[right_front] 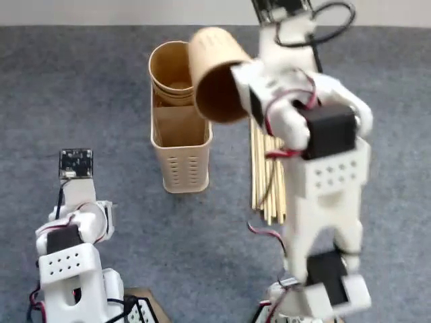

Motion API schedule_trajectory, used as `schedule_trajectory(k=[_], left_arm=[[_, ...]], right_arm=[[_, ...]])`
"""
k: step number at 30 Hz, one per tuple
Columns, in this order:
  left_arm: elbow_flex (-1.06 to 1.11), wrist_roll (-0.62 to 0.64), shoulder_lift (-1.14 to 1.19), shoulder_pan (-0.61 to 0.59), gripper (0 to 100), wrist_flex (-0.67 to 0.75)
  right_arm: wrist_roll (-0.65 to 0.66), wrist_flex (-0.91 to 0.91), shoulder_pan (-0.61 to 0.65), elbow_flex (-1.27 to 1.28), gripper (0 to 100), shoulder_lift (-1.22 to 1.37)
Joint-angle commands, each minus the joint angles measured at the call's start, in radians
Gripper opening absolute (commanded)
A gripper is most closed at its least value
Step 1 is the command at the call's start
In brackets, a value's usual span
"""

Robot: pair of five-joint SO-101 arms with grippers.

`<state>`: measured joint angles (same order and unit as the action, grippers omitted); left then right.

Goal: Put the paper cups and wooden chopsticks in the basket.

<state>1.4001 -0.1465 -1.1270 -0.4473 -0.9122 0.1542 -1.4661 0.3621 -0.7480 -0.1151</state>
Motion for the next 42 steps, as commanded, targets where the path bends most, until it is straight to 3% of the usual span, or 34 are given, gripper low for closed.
schedule_trajectory(k=[1, 7, 20, 29, 32, 37, 42], left_arm=[[0.027, 0.012, -0.013, 0.012, 26, 0.061], [0.047, 0.012, -0.013, 0.012, 26, 0.100], [0.047, 0.012, -0.013, 0.012, 26, 0.095], [0.047, 0.012, -0.013, 0.012, 26, 0.094], [0.047, 0.012, -0.013, 0.012, 26, 0.094], [0.047, 0.012, -0.013, 0.012, 26, 0.094], [0.047, 0.012, -0.013, 0.012, 26, 0.094]], right_arm=[[0.015, -0.013, 0.074, -0.318, 0.5, 0.197], [0.015, -0.036, 0.087, -0.430, 0.5, 0.344], [0.015, -0.128, 0.090, -0.429, 1.2, 0.369], [0.012, -0.124, 0.091, -0.433, 21.1, 0.447], [0.009, -0.113, 0.091, -0.440, 24.0, 0.461], [0.009, 0.051, 0.093, -0.437, 27.3, 0.464], [0.009, 0.125, 0.168, -0.441, 29.4, 0.460]])
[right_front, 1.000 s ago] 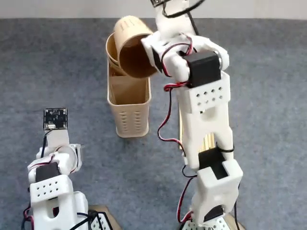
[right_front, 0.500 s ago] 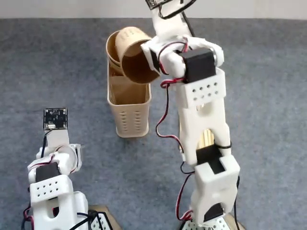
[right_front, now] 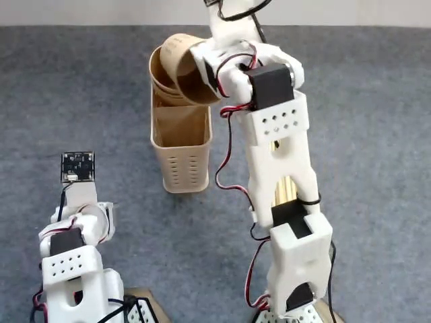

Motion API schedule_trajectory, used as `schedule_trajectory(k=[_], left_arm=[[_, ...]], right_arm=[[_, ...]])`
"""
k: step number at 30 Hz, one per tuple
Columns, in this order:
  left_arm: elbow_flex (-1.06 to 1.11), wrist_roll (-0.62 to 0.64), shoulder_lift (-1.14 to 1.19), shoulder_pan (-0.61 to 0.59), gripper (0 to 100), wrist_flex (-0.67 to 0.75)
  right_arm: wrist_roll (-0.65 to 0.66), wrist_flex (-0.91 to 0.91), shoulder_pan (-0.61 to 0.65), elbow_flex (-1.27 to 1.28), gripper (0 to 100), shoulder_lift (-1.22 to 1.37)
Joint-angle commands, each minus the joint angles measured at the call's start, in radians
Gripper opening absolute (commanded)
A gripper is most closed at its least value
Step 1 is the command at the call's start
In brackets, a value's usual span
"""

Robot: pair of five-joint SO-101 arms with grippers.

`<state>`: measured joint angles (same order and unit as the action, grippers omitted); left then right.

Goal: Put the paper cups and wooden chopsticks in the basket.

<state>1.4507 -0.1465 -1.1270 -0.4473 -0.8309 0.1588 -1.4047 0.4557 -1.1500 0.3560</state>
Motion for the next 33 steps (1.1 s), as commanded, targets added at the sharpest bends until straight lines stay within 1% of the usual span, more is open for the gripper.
schedule_trajectory(k=[1, 3, 7, 11, 16, 21, 25, 30, 33], left_arm=[[-0.004, 0.012, -0.013, 0.012, 26, 0.012], [-0.004, 0.012, -0.013, 0.012, 26, 0.012], [0.001, 0.012, -0.013, 0.012, 26, 0.014], [0.001, 0.012, -0.013, 0.012, 26, 0.014], [0.001, 0.012, -0.013, 0.012, 26, 0.012], [0.001, 0.012, -0.013, 0.012, 26, 0.012], [0.001, 0.012, -0.013, 0.012, 26, 0.012], [0.001, 0.012, -0.013, 0.012, 26, 0.012], [0.001, 0.012, -0.013, 0.012, 26, 0.014]], right_arm=[[0.005, 0.079, 0.091, -0.039, 29.4, -0.010], [0.005, 0.104, 0.111, -0.038, 29.4, -0.005], [0.005, 0.127, 0.107, -0.038, 29.4, -0.005], [0.005, 0.113, 0.104, -0.038, 29.4, -0.008], [0.005, 0.042, 0.071, -0.025, 29.4, 0.001], [0.005, 0.027, 0.022, 0.114, 29.4, 0.107], [0.003, 0.025, 0.021, 0.176, 29.4, 0.194], [0.003, 0.035, 0.021, 0.176, 29.4, 0.292], [0.003, 0.025, 0.021, 0.094, 29.4, 0.303]])
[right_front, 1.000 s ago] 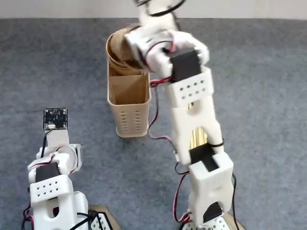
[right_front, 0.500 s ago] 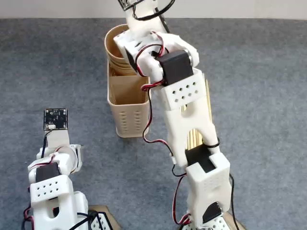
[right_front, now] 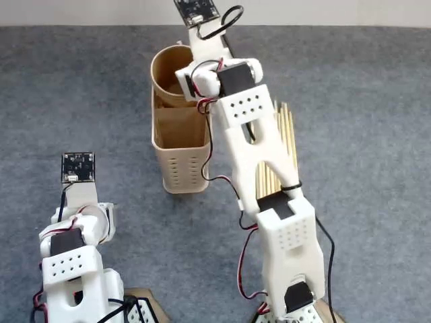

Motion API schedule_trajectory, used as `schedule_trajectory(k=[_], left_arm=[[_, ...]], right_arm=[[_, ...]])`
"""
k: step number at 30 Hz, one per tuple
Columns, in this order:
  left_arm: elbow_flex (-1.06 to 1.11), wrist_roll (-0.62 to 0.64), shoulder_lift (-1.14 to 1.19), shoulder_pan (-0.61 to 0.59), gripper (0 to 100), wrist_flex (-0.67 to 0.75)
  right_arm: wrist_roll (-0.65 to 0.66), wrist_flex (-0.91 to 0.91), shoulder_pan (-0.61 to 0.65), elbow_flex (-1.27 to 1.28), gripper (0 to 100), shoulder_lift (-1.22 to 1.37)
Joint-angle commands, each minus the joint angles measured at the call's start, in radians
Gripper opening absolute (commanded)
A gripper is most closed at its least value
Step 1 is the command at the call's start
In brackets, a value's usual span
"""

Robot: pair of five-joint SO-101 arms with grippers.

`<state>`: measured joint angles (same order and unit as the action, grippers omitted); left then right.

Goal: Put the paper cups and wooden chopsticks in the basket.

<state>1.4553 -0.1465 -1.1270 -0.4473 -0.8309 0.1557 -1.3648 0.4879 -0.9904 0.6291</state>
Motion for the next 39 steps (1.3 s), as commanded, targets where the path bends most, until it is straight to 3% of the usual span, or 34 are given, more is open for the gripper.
schedule_trajectory(k=[1, 11, 18, 21, 26, 30, 34, 39], left_arm=[[-0.004, 0.012, -0.013, 0.012, 26, 0.014], [-0.004, 0.012, -0.013, 0.013, 26, 0.015], [-0.002, 0.012, -0.013, 0.035, 26, 0.014], [-0.002, 0.012, -0.013, 0.033, 26, 0.014], [-0.002, 0.012, -0.013, 0.035, 26, 0.012], [-0.002, 0.012, -0.013, 0.035, 26, 0.012], [-0.002, 0.012, -0.013, 0.038, 26, 0.015], [0.016, 0.012, -0.013, 0.056, 26, 0.018]], right_arm=[[0.006, -0.025, -0.010, -0.101, 29.4, 0.030], [0.009, -0.321, 0.038, -0.845, 29.4, -0.007], [-0.095, -0.403, 0.012, -0.627, 29.3, -0.361], [-0.092, -0.401, -0.111, -0.400, 29.3, -0.535], [0.012, -0.372, -0.338, 0.292, 29.2, -0.723], [0.097, -0.165, -0.458, 0.799, 29.2, -0.782], [0.107, 0.088, -0.476, 1.136, 29.2, -0.792], [0.104, 0.334, -0.414, 1.366, 29.2, -0.734]])
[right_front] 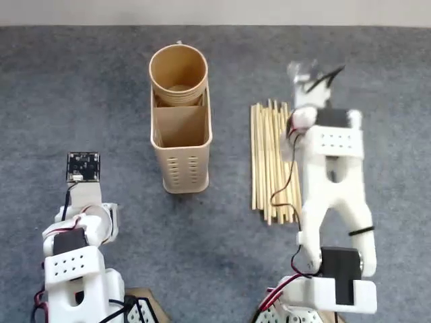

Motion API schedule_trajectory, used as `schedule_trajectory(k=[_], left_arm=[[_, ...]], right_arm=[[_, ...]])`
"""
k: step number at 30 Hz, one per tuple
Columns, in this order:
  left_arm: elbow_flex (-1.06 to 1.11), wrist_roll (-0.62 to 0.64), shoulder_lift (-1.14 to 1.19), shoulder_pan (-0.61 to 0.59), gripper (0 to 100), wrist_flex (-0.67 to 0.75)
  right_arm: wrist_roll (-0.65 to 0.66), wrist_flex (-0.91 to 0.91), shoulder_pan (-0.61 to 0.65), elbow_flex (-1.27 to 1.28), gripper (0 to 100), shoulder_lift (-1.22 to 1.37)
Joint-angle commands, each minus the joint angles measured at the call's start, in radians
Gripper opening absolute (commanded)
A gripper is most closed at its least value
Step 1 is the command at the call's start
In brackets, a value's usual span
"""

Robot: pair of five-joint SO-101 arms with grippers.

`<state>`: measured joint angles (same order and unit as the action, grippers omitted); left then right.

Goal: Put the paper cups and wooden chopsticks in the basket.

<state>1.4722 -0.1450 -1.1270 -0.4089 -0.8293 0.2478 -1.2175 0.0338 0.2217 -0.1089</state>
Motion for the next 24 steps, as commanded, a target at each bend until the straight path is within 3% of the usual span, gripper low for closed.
schedule_trajectory(k=[1, 6, 11, 24], left_arm=[[-0.001, 0.011, -0.013, 0.018, 26, 0.017], [0.001, 0.011, -0.013, 0.018, 26, 0.017], [0.001, 0.011, -0.013, 0.018, 26, 0.017], [0.004, 0.011, -0.013, 0.028, 26, 0.017]], right_arm=[[0.014, 0.223, 0.045, 0.185, 29.2, 0.021], [0.012, 0.286, 0.044, 0.216, 27.9, 0.070], [0.006, 0.366, 0.062, 0.225, 17.0, 0.137], [-0.052, 0.438, 0.061, 0.217, 15.4, 0.242]])
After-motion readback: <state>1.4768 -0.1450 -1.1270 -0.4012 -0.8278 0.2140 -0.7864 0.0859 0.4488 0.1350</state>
